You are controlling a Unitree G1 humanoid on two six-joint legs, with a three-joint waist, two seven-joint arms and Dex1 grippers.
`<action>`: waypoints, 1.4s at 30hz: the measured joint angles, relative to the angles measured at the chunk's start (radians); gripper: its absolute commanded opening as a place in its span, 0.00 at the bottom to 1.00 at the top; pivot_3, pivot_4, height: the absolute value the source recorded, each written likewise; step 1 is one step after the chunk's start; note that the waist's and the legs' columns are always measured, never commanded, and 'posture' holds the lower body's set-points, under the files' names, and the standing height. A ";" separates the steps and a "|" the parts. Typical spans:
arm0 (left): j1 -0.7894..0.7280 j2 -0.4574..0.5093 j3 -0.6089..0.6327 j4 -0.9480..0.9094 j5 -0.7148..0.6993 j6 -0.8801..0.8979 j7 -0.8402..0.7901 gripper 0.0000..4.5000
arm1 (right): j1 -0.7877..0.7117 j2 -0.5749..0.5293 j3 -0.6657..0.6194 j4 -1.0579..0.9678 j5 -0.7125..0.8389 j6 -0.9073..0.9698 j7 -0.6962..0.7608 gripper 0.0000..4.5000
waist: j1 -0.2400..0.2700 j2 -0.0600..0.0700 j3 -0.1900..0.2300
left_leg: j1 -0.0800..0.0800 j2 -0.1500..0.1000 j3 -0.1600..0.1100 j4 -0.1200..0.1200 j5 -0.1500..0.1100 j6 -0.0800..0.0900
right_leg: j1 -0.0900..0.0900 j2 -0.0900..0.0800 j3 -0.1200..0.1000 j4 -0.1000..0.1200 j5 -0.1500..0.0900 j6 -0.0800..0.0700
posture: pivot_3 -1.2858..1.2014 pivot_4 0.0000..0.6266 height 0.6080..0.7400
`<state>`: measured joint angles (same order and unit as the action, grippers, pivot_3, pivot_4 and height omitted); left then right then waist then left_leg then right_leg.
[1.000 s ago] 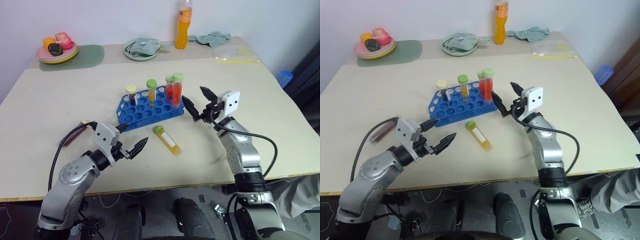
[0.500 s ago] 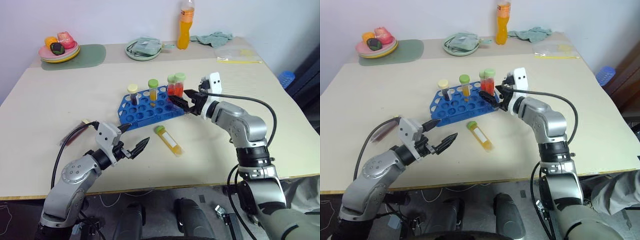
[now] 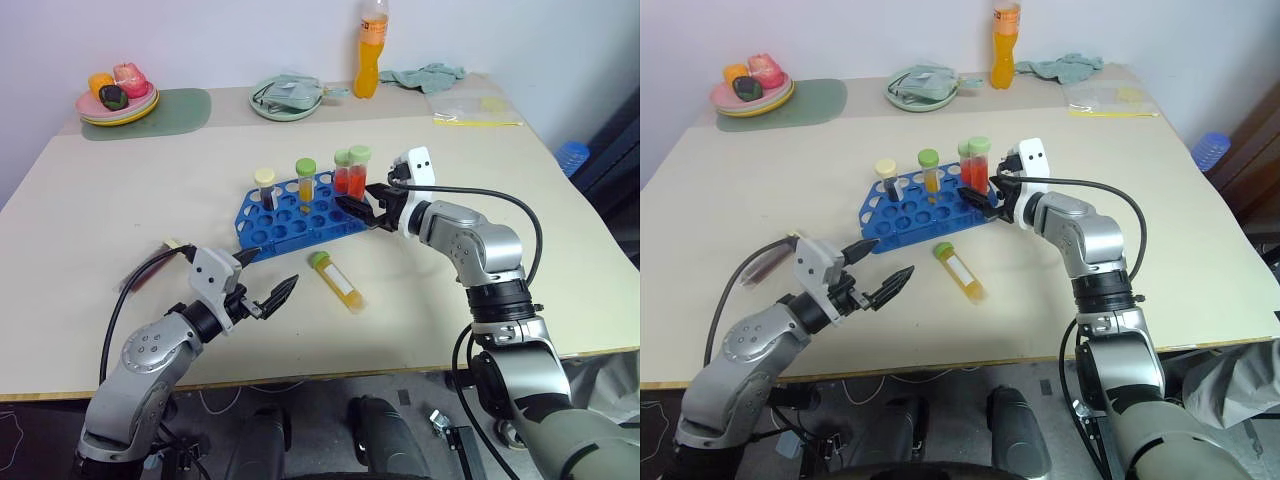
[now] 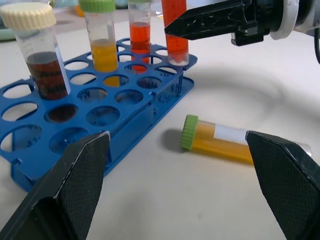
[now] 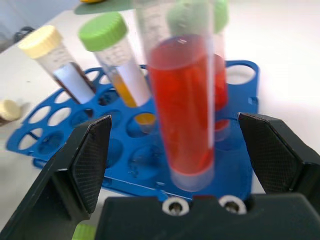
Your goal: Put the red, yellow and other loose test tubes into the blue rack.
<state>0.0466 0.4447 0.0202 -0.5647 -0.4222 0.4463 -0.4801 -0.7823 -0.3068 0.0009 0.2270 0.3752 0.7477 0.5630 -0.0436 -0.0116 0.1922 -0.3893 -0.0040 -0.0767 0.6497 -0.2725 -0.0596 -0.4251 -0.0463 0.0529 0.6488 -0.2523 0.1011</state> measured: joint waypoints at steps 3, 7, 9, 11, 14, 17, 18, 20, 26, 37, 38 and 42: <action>-0.001 0.000 0.000 0.000 0.000 0.001 0.001 1.00 | 0.009 0.000 0.004 -0.012 -0.001 0.000 0.010 0.99 | 0.000 0.000 0.000 | 0.000 0.000 0.000 0.000 0.000 0.000 | 0.000 0.000 0.000 0.000 0.000 0.000 | 0.52 0.24 1.00; -0.001 0.000 0.000 0.000 0.000 0.000 0.001 1.00 | 0.031 -0.001 0.004 -0.032 -0.003 0.000 0.015 0.99 | 0.000 0.000 0.000 | 0.000 0.000 0.000 0.000 0.000 0.000 | 0.000 0.000 0.000 0.000 0.000 0.000 | 0.52 0.24 1.00; -0.001 0.000 0.000 0.000 0.000 0.000 0.000 1.00 | 0.035 -0.001 0.004 -0.033 -0.008 -0.001 0.013 0.99 | 0.000 0.000 0.000 | 0.000 0.000 0.000 0.000 0.000 0.000 | 0.000 0.000 0.000 0.000 0.000 0.000 | 0.52 0.24 1.00; -0.001 0.001 0.000 0.000 0.000 0.000 0.000 1.00 | 0.035 0.002 0.004 -0.029 -0.019 -0.015 0.003 0.99 | 0.000 0.000 0.000 | 0.000 0.000 0.000 0.000 0.000 0.000 | 0.000 0.000 0.000 0.000 0.000 0.000 | 0.52 0.24 1.00; -0.001 0.001 0.000 0.000 0.000 0.000 -0.001 1.00 | 0.029 0.016 0.003 -0.003 -0.032 -0.041 -0.015 0.99 | -0.001 0.000 0.000 | 0.000 0.000 0.000 0.000 0.000 0.000 | 0.000 0.000 0.000 0.000 0.000 0.000 | 0.52 0.24 1.00; -0.001 0.001 -0.002 0.000 0.000 0.000 -0.001 1.00 | 0.018 0.032 0.002 0.032 -0.039 -0.052 -0.031 0.99 | 0.000 0.000 0.000 | 0.000 0.000 0.000 0.000 0.000 0.000 | 0.000 0.000 0.000 0.000 0.000 0.000 | 0.52 0.24 1.00; -0.001 0.001 -0.002 0.000 0.000 0.000 -0.001 1.00 | 0.010 0.038 0.002 0.045 -0.039 -0.051 -0.036 0.99 | -0.001 0.000 0.000 | 0.000 0.000 0.000 0.000 0.000 0.000 | 0.000 0.000 0.000 0.000 0.000 0.000 | 0.52 0.24 1.00; -0.001 0.001 -0.002 0.000 0.000 -0.001 -0.002 1.00 | -0.010 0.044 -0.001 0.061 -0.037 -0.046 -0.042 0.87 | 0.000 0.000 0.000 | 0.000 0.000 0.000 0.000 0.000 0.000 | 0.000 0.000 0.000 0.000 0.000 0.000 | 0.52 0.24 1.00; 0.022 0.001 -0.002 0.000 0.007 -0.003 -0.002 1.00 | -0.032 0.046 -0.020 0.078 -0.039 -0.036 -0.050 0.26 | 0.000 0.000 0.000 | 0.000 0.000 0.000 0.000 0.000 0.000 | 0.000 0.000 0.000 0.000 0.000 0.000 | 0.52 0.24 1.00; 0.018 0.000 -0.002 0.000 0.008 -0.003 0.001 1.00 | 0.012 0.063 -0.017 0.059 -0.052 -0.122 -0.057 0.18 | 0.000 0.000 0.000 | 0.000 0.000 0.000 0.000 0.000 0.000 | 0.000 0.000 0.000 0.000 0.000 0.000 | 0.52 0.24 1.00; 0.017 0.000 -0.002 0.000 0.008 -0.003 0.001 1.00 | 0.030 0.065 -0.014 0.052 -0.058 -0.156 -0.053 0.18 | 0.000 0.000 0.000 | 0.000 0.000 0.000 0.000 0.000 0.000 | 0.000 0.000 0.000 0.000 0.000 0.000 | 0.52 0.24 1.00; 0.016 0.000 -0.002 0.000 0.008 -0.003 0.001 1.00 | 0.078 0.083 -0.006 0.049 -0.082 -0.278 -0.046 0.18 | -0.001 0.000 0.000 | 0.000 0.000 0.000 0.000 0.000 0.000 | 0.000 0.000 0.000 0.000 0.000 0.000 | 0.52 0.24 1.00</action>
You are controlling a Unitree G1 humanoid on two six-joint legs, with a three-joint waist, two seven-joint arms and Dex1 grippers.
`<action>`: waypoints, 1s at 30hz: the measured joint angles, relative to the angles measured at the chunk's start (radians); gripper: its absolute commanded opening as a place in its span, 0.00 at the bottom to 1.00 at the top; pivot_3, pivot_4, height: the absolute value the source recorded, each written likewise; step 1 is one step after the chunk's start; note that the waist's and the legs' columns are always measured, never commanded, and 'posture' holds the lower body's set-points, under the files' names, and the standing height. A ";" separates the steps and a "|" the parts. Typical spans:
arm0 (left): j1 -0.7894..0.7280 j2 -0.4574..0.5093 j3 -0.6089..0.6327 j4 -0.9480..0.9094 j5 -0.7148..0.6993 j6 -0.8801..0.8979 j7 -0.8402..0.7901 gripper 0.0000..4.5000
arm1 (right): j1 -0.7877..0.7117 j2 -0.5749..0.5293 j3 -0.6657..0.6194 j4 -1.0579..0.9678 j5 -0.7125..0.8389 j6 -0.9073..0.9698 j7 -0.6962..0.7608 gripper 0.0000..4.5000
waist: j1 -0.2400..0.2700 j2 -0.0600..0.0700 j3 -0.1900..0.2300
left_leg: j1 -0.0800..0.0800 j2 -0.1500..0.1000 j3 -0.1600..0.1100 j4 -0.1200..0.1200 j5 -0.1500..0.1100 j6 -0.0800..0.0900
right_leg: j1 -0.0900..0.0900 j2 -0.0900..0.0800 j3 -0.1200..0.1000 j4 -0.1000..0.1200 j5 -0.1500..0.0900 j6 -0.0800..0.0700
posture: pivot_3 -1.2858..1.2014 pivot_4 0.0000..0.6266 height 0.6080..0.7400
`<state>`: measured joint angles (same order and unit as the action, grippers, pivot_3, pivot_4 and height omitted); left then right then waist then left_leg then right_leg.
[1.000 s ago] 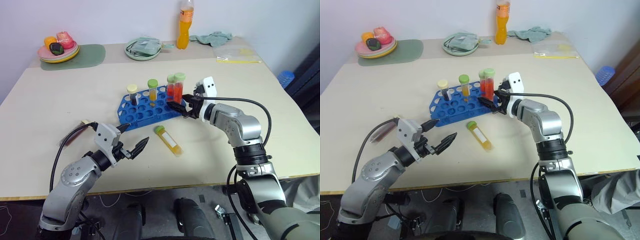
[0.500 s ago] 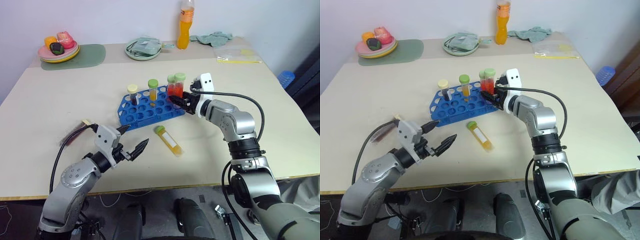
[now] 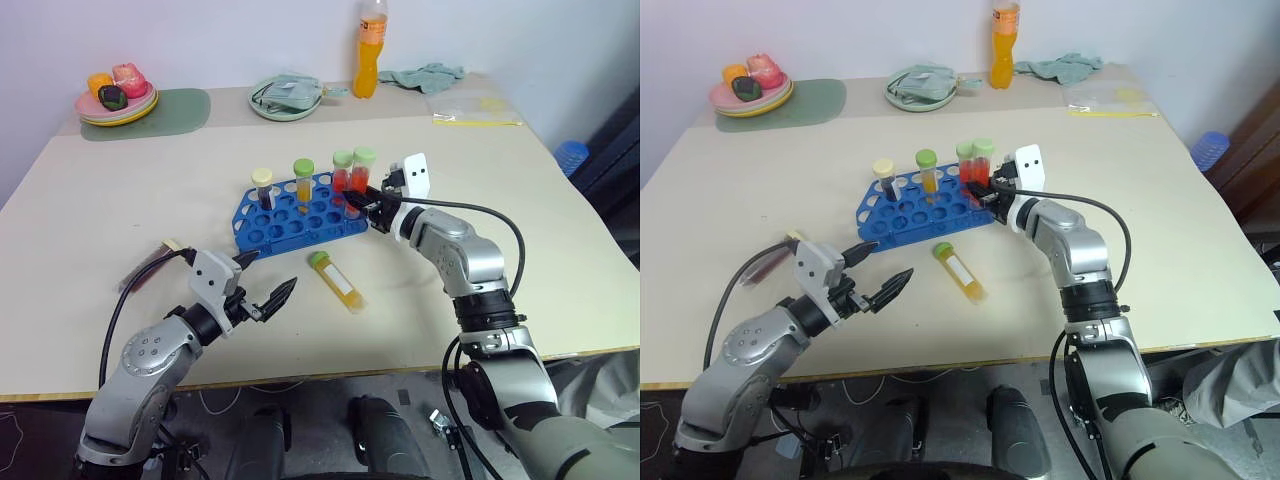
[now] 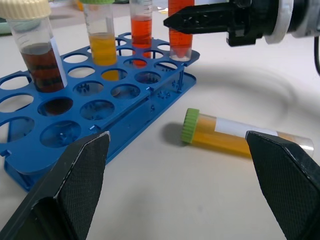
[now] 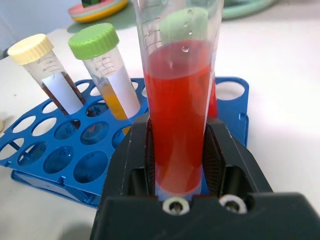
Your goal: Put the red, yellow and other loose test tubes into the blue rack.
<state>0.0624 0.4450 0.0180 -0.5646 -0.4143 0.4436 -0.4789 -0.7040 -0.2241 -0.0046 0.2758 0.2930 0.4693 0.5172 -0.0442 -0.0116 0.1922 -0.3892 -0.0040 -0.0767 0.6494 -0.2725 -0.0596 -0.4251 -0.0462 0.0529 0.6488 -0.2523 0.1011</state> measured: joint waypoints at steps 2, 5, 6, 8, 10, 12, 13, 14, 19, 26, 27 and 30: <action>-0.002 0.000 0.000 0.000 0.000 0.000 0.000 1.00 | 0.017 0.011 0.001 0.001 -0.013 -0.046 -0.001 0.18 | 0.000 0.000 0.000 | 0.000 0.000 0.000 0.000 0.000 0.000 | 0.000 0.000 0.000 0.000 0.000 0.000 | 0.52 0.24 1.00; -0.008 0.000 0.000 0.000 0.000 0.001 0.000 1.00 | 0.035 0.024 0.007 0.008 -0.035 -0.119 -0.002 0.18 | 0.000 0.000 0.000 | 0.000 0.000 0.000 0.000 0.000 0.000 | 0.000 0.000 0.000 0.000 0.000 0.000 | 0.52 0.24 1.00; -0.010 0.000 0.000 0.000 0.000 0.001 0.000 1.00 | 0.038 0.026 0.009 0.014 -0.040 -0.137 -0.002 0.18 | -0.001 0.000 0.000 | 0.000 0.000 0.000 0.000 0.000 0.000 | 0.000 0.000 0.000 0.000 0.000 0.000 | 0.52 0.24 1.00; -0.012 0.000 0.000 0.000 0.000 0.002 0.001 1.00 | 0.040 0.030 0.011 0.028 -0.054 -0.168 -0.002 0.18 | -0.001 0.000 0.000 | 0.000 0.000 0.000 0.000 0.000 0.000 | 0.000 0.000 0.000 0.000 0.000 0.000 | 0.52 0.24 1.00; -0.016 0.000 0.000 0.000 0.000 0.003 0.001 1.00 | 0.041 0.032 0.014 0.041 -0.062 -0.196 -0.001 0.18 | -0.001 0.000 0.000 | 0.000 0.000 0.000 0.000 0.000 0.000 | 0.000 0.000 0.000 0.000 0.000 0.000 | 0.52 0.24 1.00; -0.019 0.000 0.000 0.000 0.000 0.003 0.001 1.00 | 0.041 0.038 0.015 0.050 -0.066 -0.213 -0.001 0.18 | -0.002 0.000 0.000 | 0.000 0.000 0.000 0.000 0.000 0.000 | 0.000 0.000 0.000 0.000 0.000 0.000 | 0.52 0.24 1.00; -0.019 0.000 0.000 0.000 0.000 0.004 0.001 1.00 | 0.041 0.039 0.014 0.055 -0.069 -0.221 0.000 0.18 | -0.002 0.000 0.000 | 0.000 0.000 0.000 0.000 0.000 0.000 | 0.000 0.000 0.000 0.000 0.000 0.000 | 0.52 0.24 1.00; -0.019 0.000 0.000 0.000 0.000 0.005 0.001 1.00 | 0.041 0.041 0.014 0.060 -0.072 -0.229 0.002 0.18 | -0.002 0.000 0.000 | 0.000 0.000 0.000 0.000 0.000 0.000 | 0.000 0.000 0.000 0.000 0.000 0.000 | 0.52 0.24 1.00; -0.021 0.001 0.000 0.000 0.000 0.007 0.001 1.00 | 0.041 0.045 0.015 0.075 -0.079 -0.257 0.004 0.18 | -0.003 0.000 0.000 | 0.001 0.000 0.000 0.000 0.000 0.000 | 0.000 0.000 0.000 0.001 0.000 0.000 | 0.52 0.24 1.00; -0.028 0.001 0.000 0.000 0.000 0.009 0.001 1.00 | 0.041 0.045 0.028 0.098 -0.115 -0.315 0.003 0.18 | -0.003 0.000 0.000 | 0.001 0.000 0.000 0.000 0.000 0.000 | 0.000 0.000 0.000 0.001 0.000 0.000 | 0.52 0.24 1.00; -0.028 0.001 0.000 0.000 0.000 0.009 0.001 1.00 | 0.041 0.045 0.030 0.102 -0.120 -0.326 0.003 0.18 | -0.003 0.000 0.000 | 0.001 0.000 0.000 0.000 0.000 0.000 | 0.000 0.000 0.000 0.001 0.000 0.000 | 0.52 0.24 1.00; -0.028 0.001 0.000 0.000 0.000 0.008 0.000 1.00 | 0.042 0.043 0.036 0.108 -0.133 -0.347 0.003 0.18 | -0.003 0.000 0.000 | 0.001 0.000 0.000 0.000 0.000 0.000 | 0.000 0.000 0.000 0.001 0.000 0.000 | 0.52 0.24 1.00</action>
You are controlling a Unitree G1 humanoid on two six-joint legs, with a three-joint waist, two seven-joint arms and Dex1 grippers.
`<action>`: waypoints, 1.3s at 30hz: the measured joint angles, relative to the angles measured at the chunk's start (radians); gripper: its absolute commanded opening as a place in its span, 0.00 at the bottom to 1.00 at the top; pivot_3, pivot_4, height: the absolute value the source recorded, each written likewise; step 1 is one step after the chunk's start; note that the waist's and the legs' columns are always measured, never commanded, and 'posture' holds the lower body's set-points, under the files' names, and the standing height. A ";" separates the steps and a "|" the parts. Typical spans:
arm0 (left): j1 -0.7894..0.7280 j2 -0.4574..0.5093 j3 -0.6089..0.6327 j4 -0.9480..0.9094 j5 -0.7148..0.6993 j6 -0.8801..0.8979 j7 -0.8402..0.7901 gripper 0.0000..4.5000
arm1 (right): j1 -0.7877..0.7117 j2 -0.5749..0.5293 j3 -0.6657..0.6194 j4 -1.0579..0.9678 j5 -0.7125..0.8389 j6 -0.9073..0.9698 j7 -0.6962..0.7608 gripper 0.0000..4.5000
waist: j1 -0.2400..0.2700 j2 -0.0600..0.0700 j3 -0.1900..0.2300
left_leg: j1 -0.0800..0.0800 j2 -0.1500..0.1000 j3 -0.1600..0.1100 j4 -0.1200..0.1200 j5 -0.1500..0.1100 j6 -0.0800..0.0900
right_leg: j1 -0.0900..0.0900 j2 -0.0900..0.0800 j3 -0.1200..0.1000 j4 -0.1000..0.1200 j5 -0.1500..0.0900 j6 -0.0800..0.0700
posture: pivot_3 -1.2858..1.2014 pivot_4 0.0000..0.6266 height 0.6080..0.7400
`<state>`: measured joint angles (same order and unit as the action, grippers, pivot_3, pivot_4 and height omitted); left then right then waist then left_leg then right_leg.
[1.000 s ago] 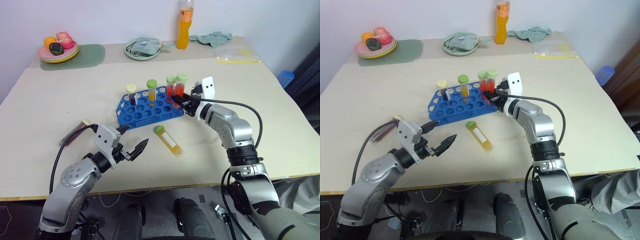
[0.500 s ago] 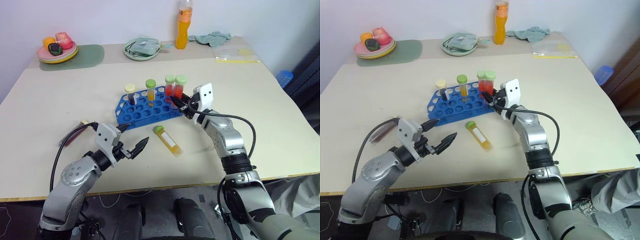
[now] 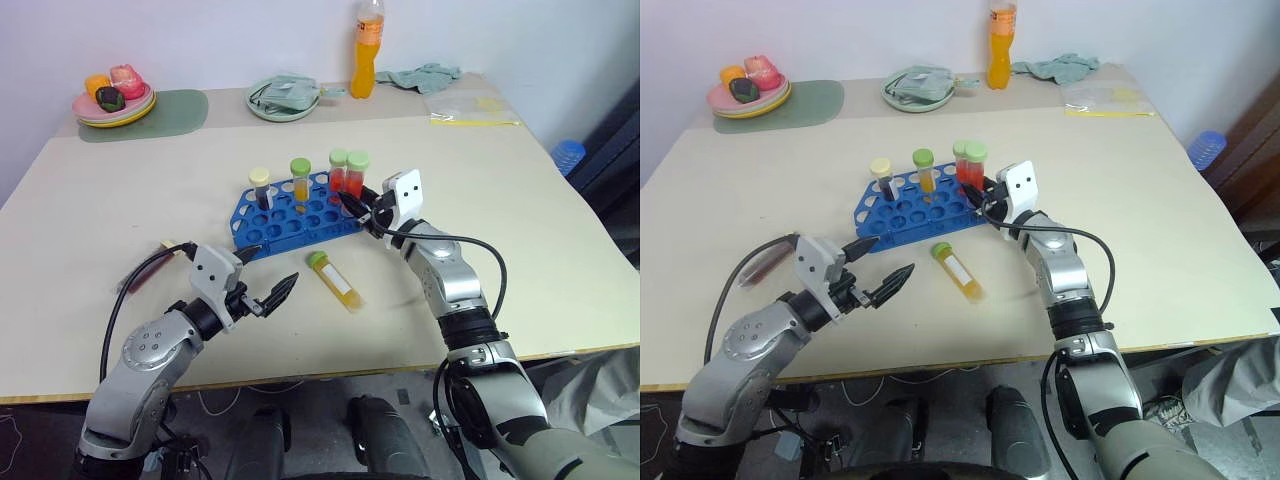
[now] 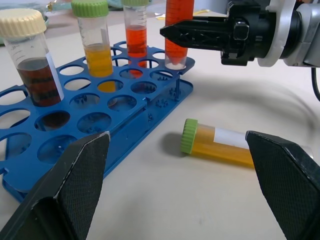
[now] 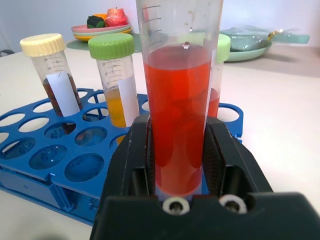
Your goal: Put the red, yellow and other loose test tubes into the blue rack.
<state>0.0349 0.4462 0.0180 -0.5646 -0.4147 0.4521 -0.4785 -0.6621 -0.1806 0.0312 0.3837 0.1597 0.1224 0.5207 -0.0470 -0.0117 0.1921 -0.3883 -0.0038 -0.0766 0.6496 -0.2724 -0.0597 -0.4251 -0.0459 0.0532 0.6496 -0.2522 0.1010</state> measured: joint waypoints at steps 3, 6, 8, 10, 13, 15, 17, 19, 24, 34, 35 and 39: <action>0.000 0.000 0.000 0.000 0.000 0.000 -0.001 1.00 | 0.000 -0.001 0.001 0.007 -0.003 -0.011 0.000 0.18 | 0.000 0.000 0.000 | 0.000 0.000 0.000 0.000 0.000 0.000 | 0.000 0.000 0.000 0.000 0.000 0.000 | 0.52 0.24 1.00; 0.001 0.000 0.000 0.000 0.000 -0.001 -0.001 1.00 | 0.000 0.000 0.001 0.011 -0.003 -0.019 0.001 0.18 | 0.000 0.000 0.000 | 0.000 0.000 0.000 0.000 0.000 0.000 | 0.000 0.000 0.000 0.000 0.000 0.000 | 0.52 0.24 1.00; 0.001 0.000 0.000 0.000 0.000 -0.001 -0.001 1.00 | 0.000 0.000 0.001 0.012 -0.002 -0.019 0.001 0.18 | 0.000 0.000 0.000 | 0.000 0.000 0.000 0.000 0.000 0.000 | 0.000 0.000 0.000 0.000 0.000 0.000 | 0.52 0.24 1.00; 0.002 0.000 0.000 0.000 0.000 -0.001 0.000 1.00 | 0.000 0.000 0.001 0.012 -0.001 -0.017 0.001 0.18 | 0.000 0.000 0.000 | 0.000 0.000 0.000 0.000 0.000 0.000 | 0.000 0.000 0.000 0.000 0.000 0.000 | 0.52 0.24 1.00; 0.004 0.000 0.000 0.000 0.000 -0.001 0.000 1.00 | -0.008 0.013 -0.024 0.012 0.035 0.048 -0.002 0.18 | 0.000 0.000 0.000 | 0.001 0.000 0.000 0.000 0.000 0.000 | 0.000 0.000 0.000 0.000 0.000 0.000 | 0.52 0.24 1.00; 0.009 0.000 0.000 0.000 0.000 -0.001 -0.001 1.00 | -0.015 0.029 -0.058 0.011 0.080 0.113 -0.006 0.18 | 0.000 0.000 -0.001 | 0.001 0.000 0.000 0.000 0.000 0.000 | 0.001 0.000 0.000 0.000 0.000 0.000 | 0.52 0.24 1.00; 0.012 0.002 0.000 0.000 0.000 -0.001 -0.001 1.00 | -0.018 0.032 -0.075 0.008 0.102 0.146 -0.006 0.18 | 0.001 0.000 -0.001 | 0.001 0.000 0.000 0.000 0.000 0.000 | 0.001 0.000 0.000 0.000 0.000 0.000 | 0.52 0.24 1.00; 0.012 0.003 0.000 0.000 0.000 -0.001 -0.002 1.00 | -0.019 0.032 -0.076 0.002 0.103 0.159 -0.009 0.18 | 0.001 0.000 -0.001 | 0.001 0.000 0.000 0.000 0.000 0.000 | 0.001 0.000 0.000 0.000 0.000 0.000 | 0.52 0.24 1.00; 0.013 0.004 0.000 0.000 0.000 -0.001 -0.005 1.00 | -0.019 0.032 -0.071 -0.003 0.096 0.148 -0.024 0.18 | 0.001 0.000 -0.001 | 0.001 0.000 0.000 0.000 0.000 0.000 | 0.001 0.000 0.000 0.000 0.000 0.000 | 0.52 0.24 1.00; 0.012 0.005 0.000 0.000 0.000 -0.001 -0.012 1.00 | -0.019 0.049 -0.112 -0.009 0.155 0.203 -0.046 0.18 | 0.002 0.000 -0.001 | 0.001 0.000 0.000 0.000 0.000 0.000 | 0.001 0.000 0.000 0.000 0.000 0.000 | 0.52 0.24 1.00; 0.012 0.005 0.000 0.000 0.000 -0.001 -0.012 1.00 | -0.018 0.044 -0.102 -0.011 0.145 0.193 -0.044 0.18 | 0.002 0.000 -0.001 | 0.001 0.000 0.000 0.000 0.000 0.000 | 0.001 0.000 0.000 0.000 0.000 0.000 | 0.52 0.24 1.00; 0.013 0.005 0.000 0.000 0.000 -0.001 -0.014 1.00 | 0.000 0.030 -0.048 -0.025 0.077 0.111 -0.041 0.18 | 0.002 0.000 -0.001 | 0.001 0.000 0.000 0.000 0.000 0.000 | 0.001 0.000 0.000 0.000 0.000 0.000 | 0.52 0.24 1.00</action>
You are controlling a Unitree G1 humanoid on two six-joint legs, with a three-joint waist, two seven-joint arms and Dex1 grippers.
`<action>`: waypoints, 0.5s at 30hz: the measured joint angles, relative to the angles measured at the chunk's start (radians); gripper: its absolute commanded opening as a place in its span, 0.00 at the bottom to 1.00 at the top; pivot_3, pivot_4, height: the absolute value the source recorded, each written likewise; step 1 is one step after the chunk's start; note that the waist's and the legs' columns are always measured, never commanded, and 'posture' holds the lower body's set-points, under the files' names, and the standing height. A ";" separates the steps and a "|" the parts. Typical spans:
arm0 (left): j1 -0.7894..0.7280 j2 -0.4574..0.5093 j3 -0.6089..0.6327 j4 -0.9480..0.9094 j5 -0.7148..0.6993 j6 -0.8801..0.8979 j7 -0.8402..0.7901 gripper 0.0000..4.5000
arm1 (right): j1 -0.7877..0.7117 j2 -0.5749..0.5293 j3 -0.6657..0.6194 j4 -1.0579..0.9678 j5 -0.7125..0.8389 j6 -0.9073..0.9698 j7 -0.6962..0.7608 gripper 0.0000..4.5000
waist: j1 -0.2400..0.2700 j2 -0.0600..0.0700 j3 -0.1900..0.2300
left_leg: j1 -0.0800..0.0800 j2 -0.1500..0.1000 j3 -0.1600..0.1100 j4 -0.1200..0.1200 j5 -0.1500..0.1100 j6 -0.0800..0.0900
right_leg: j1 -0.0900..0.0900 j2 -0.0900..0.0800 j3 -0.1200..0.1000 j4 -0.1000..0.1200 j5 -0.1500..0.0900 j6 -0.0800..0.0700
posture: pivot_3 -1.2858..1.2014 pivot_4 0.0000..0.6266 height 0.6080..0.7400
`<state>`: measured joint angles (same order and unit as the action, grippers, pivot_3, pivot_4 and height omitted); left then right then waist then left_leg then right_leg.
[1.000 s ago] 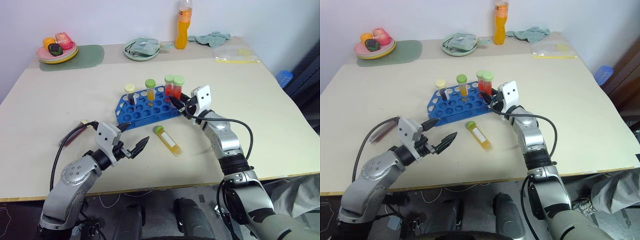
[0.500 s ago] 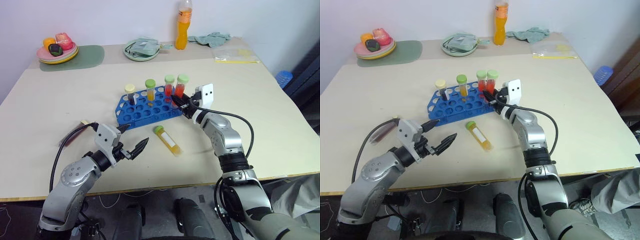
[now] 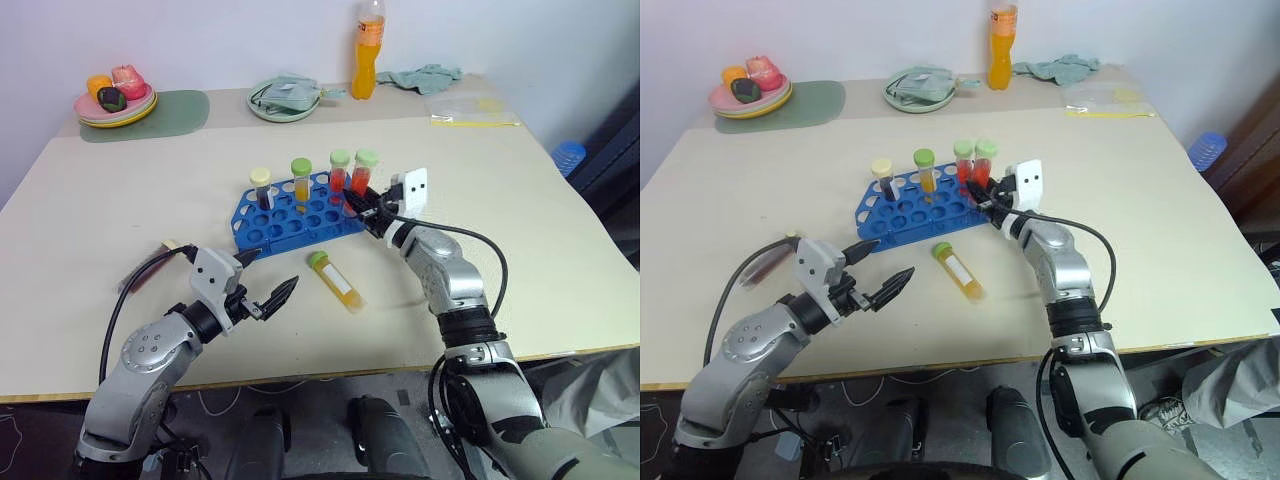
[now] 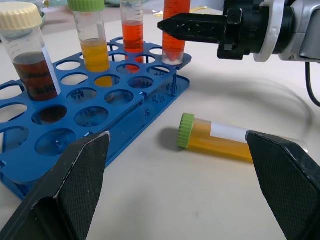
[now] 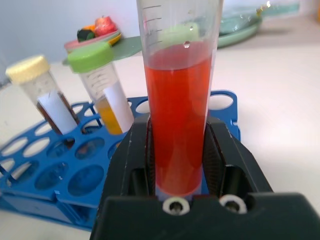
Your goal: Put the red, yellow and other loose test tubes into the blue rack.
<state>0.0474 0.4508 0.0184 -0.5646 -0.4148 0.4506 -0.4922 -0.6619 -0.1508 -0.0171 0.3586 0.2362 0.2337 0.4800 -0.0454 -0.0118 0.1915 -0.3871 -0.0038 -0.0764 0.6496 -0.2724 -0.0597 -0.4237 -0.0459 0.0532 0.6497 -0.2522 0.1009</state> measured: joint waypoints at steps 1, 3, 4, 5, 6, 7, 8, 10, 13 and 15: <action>0.000 0.000 0.000 0.000 0.000 0.000 0.000 1.00 | 0.004 0.000 0.006 -0.001 -0.010 -0.019 0.001 0.18 | 0.000 0.000 0.000 | 0.000 0.000 0.000 0.000 0.000 0.000 | 0.000 0.000 0.000 0.000 0.000 0.000 | 0.52 0.24 1.00; 0.000 0.000 0.000 0.000 0.000 -0.001 0.000 1.00 | 0.013 0.000 0.013 -0.001 -0.023 -0.049 0.005 0.18 | 0.000 0.000 0.000 | 0.000 0.000 0.000 0.000 0.000 0.000 | 0.000 0.000 0.000 0.000 0.000 0.000 | 0.52 0.24 1.00; 0.000 0.000 0.000 0.000 0.000 -0.001 0.000 1.00 | 0.016 -0.001 0.018 -0.001 -0.031 -0.065 0.007 0.18 | 0.000 0.000 0.000 | 0.000 0.000 0.000 0.000 0.000 0.000 | 0.000 0.000 0.000 0.000 0.000 0.000 | 0.52 0.24 1.00; 0.000 0.000 0.000 0.000 0.000 -0.001 0.001 1.00 | 0.018 -0.001 0.022 -0.001 -0.038 -0.074 0.008 0.18 | 0.000 0.000 0.000 | 0.000 0.000 0.000 0.000 0.000 0.000 | 0.000 0.000 0.000 0.000 0.000 0.000 | 0.52 0.24 1.00; 0.000 0.000 0.000 0.000 0.000 0.000 0.001 1.00 | 0.018 -0.001 0.024 -0.001 -0.043 -0.080 0.009 0.18 | 0.000 0.000 0.000 | 0.000 0.000 0.000 0.000 0.000 0.000 | 0.000 0.000 0.000 0.000 0.000 0.000 | 0.52 0.24 1.00; 0.000 0.000 0.000 0.000 0.000 0.000 0.002 1.00 | 0.018 -0.003 0.027 0.000 -0.051 -0.088 0.010 0.18 | 0.000 0.000 0.000 | 0.000 0.000 0.000 0.000 0.000 0.000 | 0.000 0.000 0.000 0.000 0.000 0.000 | 0.52 0.24 1.00; 0.000 0.000 0.000 0.000 0.000 0.000 0.003 1.00 | 0.019 -0.006 0.033 0.000 -0.060 -0.098 0.011 0.18 | 0.000 0.000 0.000 | 0.000 0.000 0.000 0.000 0.000 0.000 | 0.000 0.000 0.000 0.000 0.000 0.000 | 0.52 0.24 1.00; 0.000 0.000 0.000 -0.001 0.000 0.000 0.006 1.00 | 0.023 -0.007 0.038 0.002 -0.072 -0.117 0.012 0.18 | 0.000 0.000 0.000 | 0.000 0.000 0.000 0.000 0.000 0.000 | 0.000 0.000 0.000 0.000 0.000 0.000 | 0.52 0.24 1.00; 0.000 0.000 0.000 -0.008 -0.001 0.001 0.009 1.00 | 0.029 -0.008 0.047 0.007 -0.088 -0.157 0.019 0.18 | 0.000 0.000 0.000 | 0.000 0.000 0.000 0.000 0.000 0.000 | 0.000 0.000 0.000 0.000 0.000 0.000 | 0.52 0.24 1.00; 0.000 0.000 0.000 -0.009 -0.001 0.002 0.010 1.00 | 0.030 -0.008 0.050 0.008 -0.093 -0.165 0.022 0.18 | 0.001 0.000 0.000 | 0.000 0.000 0.000 0.000 0.000 0.000 | 0.000 0.000 0.000 0.000 0.000 0.000 | 0.52 0.24 1.00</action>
<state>0.0474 0.4506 0.0184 -0.5737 -0.4155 0.4524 -0.4822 -0.6319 -0.1591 0.0330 0.3661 0.1430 0.0685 0.5019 -0.0447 -0.0116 0.1916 -0.3874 -0.0038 -0.0765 0.6493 -0.2724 -0.0597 -0.4239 -0.0460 0.0532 0.6494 -0.2522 0.1009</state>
